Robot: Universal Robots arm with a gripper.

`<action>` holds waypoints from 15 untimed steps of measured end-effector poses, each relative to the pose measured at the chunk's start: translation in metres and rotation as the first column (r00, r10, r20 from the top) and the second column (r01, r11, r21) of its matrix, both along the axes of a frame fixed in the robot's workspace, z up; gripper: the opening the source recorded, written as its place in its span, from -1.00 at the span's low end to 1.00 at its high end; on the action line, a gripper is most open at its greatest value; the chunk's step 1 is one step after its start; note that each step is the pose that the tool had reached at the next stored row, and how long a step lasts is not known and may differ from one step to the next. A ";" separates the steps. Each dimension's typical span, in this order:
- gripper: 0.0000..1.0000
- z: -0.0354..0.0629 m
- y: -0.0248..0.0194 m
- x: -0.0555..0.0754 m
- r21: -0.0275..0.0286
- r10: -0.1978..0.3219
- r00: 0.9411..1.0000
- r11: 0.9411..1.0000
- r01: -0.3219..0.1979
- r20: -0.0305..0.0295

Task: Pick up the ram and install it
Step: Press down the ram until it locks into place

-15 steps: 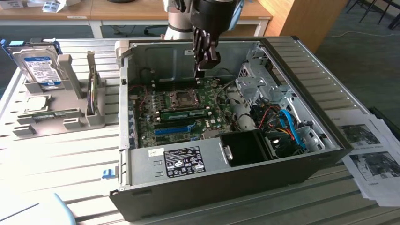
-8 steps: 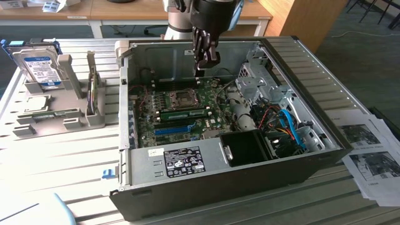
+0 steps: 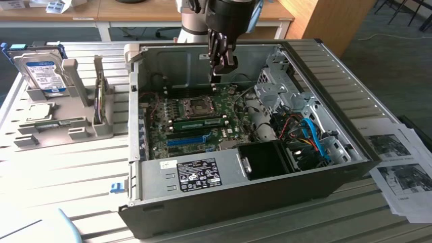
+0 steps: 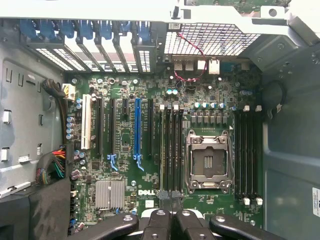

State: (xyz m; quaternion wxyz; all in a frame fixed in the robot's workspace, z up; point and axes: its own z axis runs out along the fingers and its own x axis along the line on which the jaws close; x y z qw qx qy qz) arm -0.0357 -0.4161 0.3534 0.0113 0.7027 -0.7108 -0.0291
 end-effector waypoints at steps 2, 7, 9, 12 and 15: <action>-0.81 0.0001 0.0000 0.002 0.000 0.000 1.000 1.000 0.000 0.000; -0.81 0.0000 0.0000 0.014 0.000 0.000 1.000 1.000 0.000 0.000; -0.81 0.0000 0.0000 0.018 0.000 0.000 1.000 1.000 0.000 0.000; -0.81 0.0000 0.0000 0.025 0.000 0.000 1.000 1.000 0.000 -0.001; -0.81 0.0000 0.0000 0.031 0.000 0.000 1.000 1.000 0.000 -0.001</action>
